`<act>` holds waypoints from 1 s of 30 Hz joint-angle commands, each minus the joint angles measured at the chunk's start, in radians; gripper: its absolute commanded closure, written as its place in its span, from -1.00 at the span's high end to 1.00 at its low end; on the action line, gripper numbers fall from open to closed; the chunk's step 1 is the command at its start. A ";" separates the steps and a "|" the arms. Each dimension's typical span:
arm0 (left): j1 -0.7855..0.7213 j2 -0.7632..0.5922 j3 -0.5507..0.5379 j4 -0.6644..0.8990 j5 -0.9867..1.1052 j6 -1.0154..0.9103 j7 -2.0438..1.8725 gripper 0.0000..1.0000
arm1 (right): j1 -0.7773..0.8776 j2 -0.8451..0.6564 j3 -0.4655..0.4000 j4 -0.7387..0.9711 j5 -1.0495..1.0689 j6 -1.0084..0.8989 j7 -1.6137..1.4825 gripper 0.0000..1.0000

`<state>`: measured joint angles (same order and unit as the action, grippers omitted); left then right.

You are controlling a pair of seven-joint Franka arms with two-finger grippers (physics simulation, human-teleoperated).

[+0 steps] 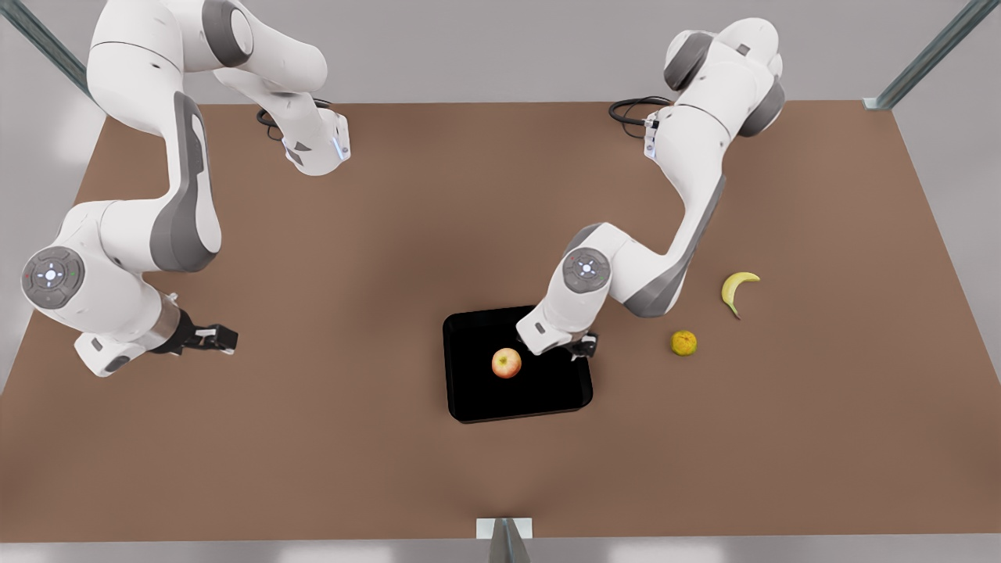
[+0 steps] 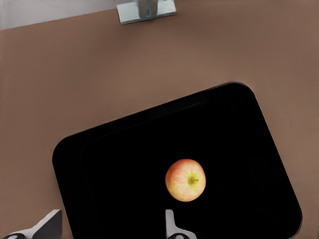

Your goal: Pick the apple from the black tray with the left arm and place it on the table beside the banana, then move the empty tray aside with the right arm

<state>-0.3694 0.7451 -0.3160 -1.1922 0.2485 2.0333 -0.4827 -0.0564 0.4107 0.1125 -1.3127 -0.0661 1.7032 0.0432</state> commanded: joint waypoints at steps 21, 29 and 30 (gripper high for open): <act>-0.186 0.235 0.064 0.135 0.083 0.171 -0.651 1.00 | 0.000 0.000 -0.002 0.000 0.000 -0.036 0.006 1.00; -0.191 0.263 0.064 0.077 0.176 0.189 -0.645 1.00 | 0.000 0.002 -0.002 0.000 0.000 -0.036 0.003 1.00; -0.191 0.275 0.064 0.077 0.179 0.193 -0.645 1.00 | -0.002 0.002 -0.002 0.000 0.000 -0.036 0.003 1.00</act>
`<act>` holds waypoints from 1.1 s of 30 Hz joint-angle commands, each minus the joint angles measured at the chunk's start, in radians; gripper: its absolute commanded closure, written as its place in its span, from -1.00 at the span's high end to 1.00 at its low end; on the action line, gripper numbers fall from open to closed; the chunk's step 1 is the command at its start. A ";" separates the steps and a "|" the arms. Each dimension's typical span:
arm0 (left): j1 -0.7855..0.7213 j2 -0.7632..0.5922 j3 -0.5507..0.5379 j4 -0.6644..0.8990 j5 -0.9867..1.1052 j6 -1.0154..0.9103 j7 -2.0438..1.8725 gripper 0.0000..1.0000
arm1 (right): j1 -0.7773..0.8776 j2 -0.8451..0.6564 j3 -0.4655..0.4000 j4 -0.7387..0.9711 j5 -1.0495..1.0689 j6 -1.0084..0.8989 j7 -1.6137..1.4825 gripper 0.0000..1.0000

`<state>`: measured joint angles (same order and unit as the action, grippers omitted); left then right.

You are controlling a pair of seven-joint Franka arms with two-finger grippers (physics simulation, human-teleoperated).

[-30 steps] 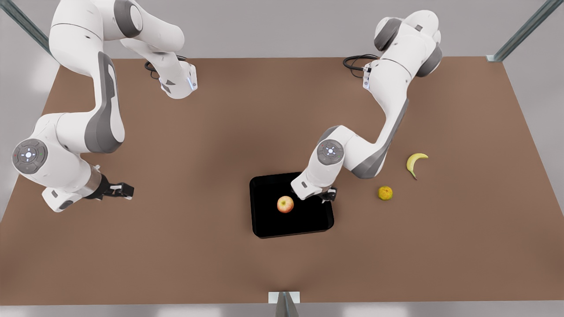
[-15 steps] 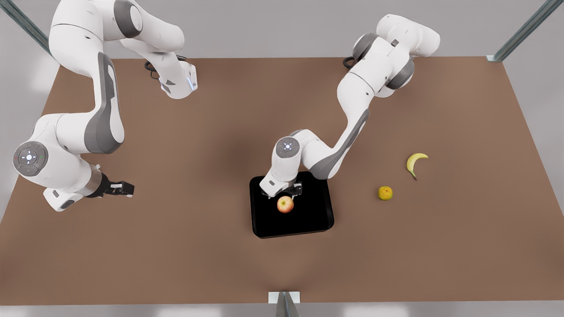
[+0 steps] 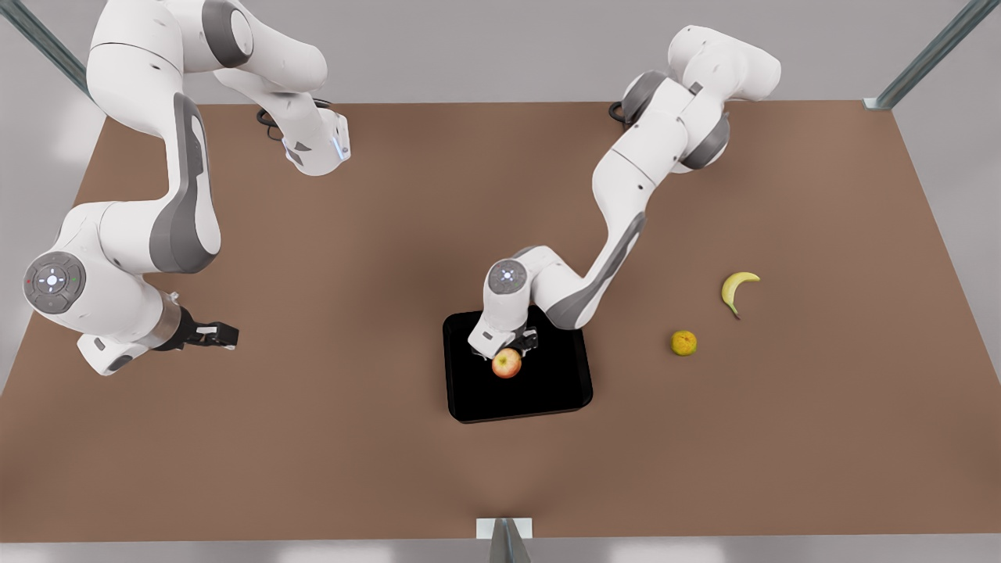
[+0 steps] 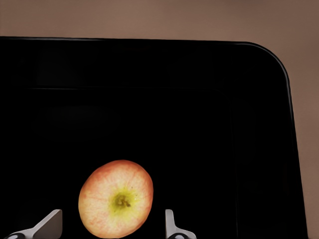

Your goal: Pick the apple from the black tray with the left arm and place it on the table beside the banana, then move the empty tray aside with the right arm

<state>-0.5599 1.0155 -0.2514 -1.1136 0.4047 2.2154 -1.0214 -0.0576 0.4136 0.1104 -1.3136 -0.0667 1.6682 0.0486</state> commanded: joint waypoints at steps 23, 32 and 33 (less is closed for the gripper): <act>0.023 -0.044 0.003 0.009 0.039 -0.143 -0.008 0.49 | -0.001 -0.001 0.000 0.001 -0.001 0.002 -0.004 1.00; 0.435 -0.448 0.003 -0.400 -0.139 -0.200 0.644 0.52 | 0.298 -0.006 0.011 0.022 0.001 -0.021 0.295 1.00; 0.480 -0.408 0.003 -0.399 -0.138 -0.175 0.702 0.52 | 0.315 -0.006 0.008 0.022 0.007 -0.021 0.295 1.00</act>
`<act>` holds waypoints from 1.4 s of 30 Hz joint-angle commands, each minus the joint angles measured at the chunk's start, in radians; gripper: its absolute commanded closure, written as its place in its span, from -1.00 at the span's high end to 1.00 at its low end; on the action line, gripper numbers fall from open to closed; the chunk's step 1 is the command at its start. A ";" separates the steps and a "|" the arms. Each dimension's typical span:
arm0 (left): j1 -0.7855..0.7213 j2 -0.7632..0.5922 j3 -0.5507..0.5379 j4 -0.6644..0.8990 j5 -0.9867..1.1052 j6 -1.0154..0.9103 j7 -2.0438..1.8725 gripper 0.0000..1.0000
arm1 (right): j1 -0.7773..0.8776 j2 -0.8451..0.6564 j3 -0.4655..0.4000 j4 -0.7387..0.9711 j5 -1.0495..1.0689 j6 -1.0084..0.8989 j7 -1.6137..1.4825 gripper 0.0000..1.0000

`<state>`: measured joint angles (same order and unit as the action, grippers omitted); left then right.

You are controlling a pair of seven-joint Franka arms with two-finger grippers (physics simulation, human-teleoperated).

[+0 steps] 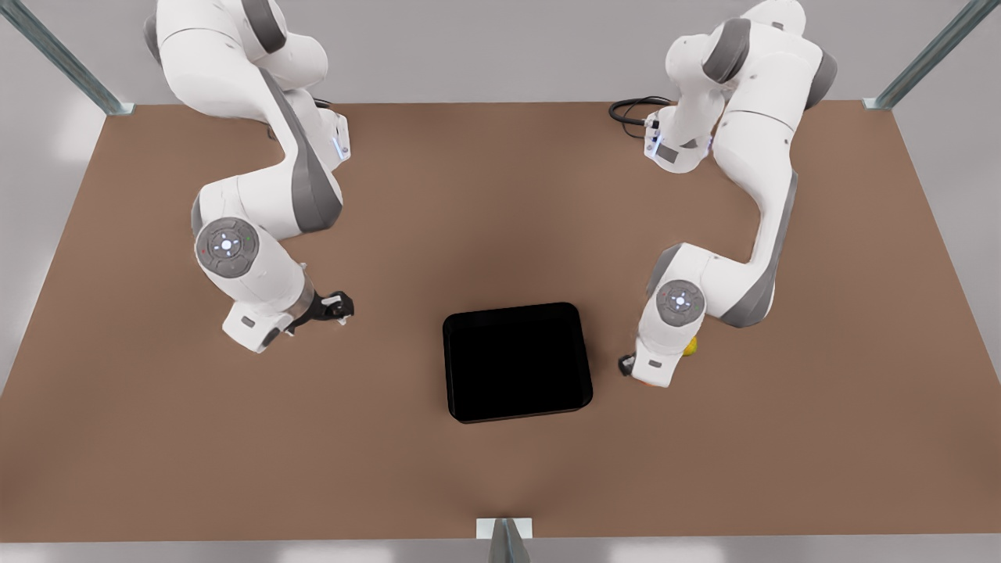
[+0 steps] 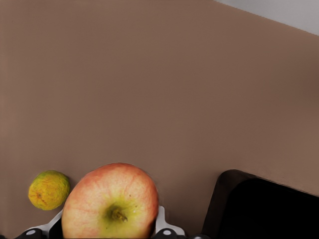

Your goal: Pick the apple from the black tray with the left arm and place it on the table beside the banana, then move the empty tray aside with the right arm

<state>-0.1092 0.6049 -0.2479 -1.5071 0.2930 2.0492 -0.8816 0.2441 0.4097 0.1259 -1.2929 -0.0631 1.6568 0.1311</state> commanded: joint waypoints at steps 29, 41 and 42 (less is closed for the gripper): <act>0.232 -0.366 -0.011 0.064 -0.158 -0.325 0.836 1.00 | 0.121 0.376 0.063 -0.069 0.082 0.719 0.421 1.00; 0.235 -0.344 -0.008 0.062 -0.155 -0.324 0.829 1.00 | 0.118 0.399 0.063 -0.164 0.085 0.778 0.406 0.90; 0.236 -0.344 -0.008 0.062 -0.155 -0.325 0.831 1.00 | 0.118 0.402 0.063 -0.164 0.088 0.778 0.407 0.82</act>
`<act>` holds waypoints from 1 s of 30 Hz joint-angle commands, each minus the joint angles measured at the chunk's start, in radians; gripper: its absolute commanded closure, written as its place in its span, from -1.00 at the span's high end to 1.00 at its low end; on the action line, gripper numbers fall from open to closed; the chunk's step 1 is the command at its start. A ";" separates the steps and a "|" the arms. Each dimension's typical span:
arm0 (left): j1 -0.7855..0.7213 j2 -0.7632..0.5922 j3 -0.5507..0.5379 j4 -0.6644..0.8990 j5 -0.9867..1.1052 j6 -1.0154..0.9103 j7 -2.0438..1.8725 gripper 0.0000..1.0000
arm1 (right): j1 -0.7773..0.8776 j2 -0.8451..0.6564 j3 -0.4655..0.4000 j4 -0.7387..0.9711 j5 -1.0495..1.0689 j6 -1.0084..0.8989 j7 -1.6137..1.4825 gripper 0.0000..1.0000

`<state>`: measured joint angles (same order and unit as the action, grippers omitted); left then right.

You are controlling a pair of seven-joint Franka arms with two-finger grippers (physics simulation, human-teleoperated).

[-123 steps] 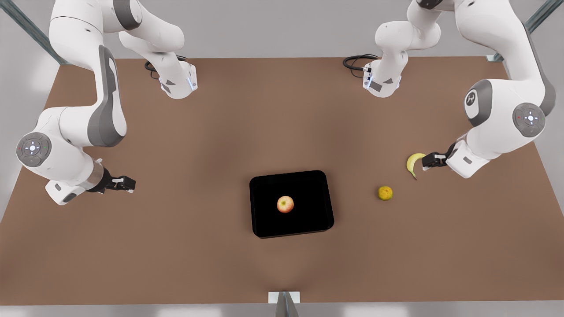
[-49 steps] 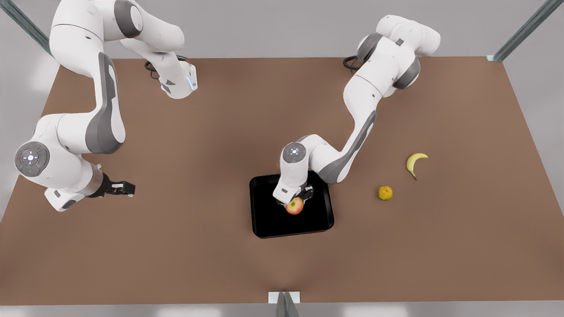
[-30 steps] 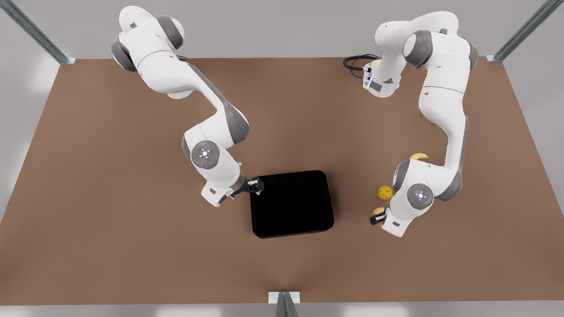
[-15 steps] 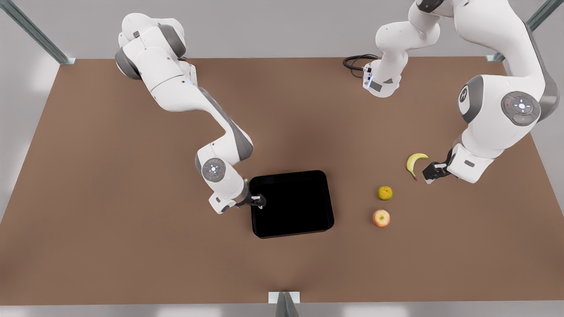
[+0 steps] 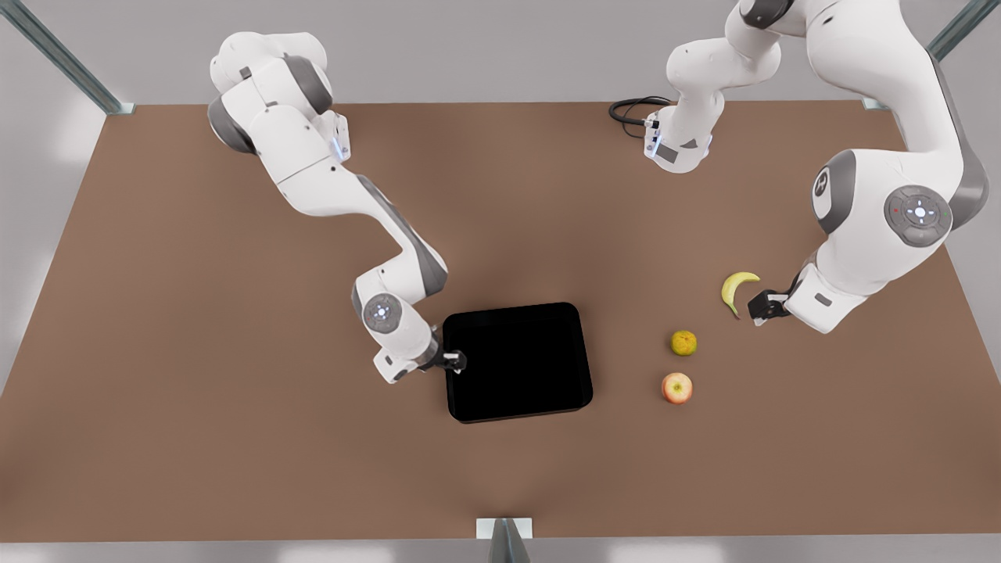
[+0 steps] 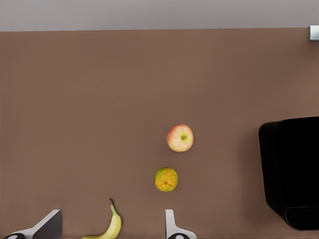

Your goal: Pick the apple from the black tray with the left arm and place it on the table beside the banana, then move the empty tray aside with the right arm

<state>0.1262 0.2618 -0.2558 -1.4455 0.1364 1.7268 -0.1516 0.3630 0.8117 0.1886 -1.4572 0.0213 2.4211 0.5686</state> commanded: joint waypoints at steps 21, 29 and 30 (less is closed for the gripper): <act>0.015 0.005 0.003 0.002 0.000 0.002 0.093 1.00 | 0.005 -0.089 0.026 -0.022 0.008 -0.128 0.007 -0.61; 0.015 0.005 0.003 0.001 0.000 0.000 0.093 1.00 | -0.010 -0.170 0.025 -0.022 0.008 -0.312 -0.072 -0.69; 0.015 0.005 0.003 0.001 0.000 0.000 0.093 1.00 | -0.033 -0.194 0.023 -0.022 0.006 -0.353 -0.124 -0.69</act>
<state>0.1410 0.2681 -0.2528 -1.4455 0.1357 1.7283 -0.0732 0.3359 0.6342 0.2141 -1.4793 0.0358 2.2081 0.5431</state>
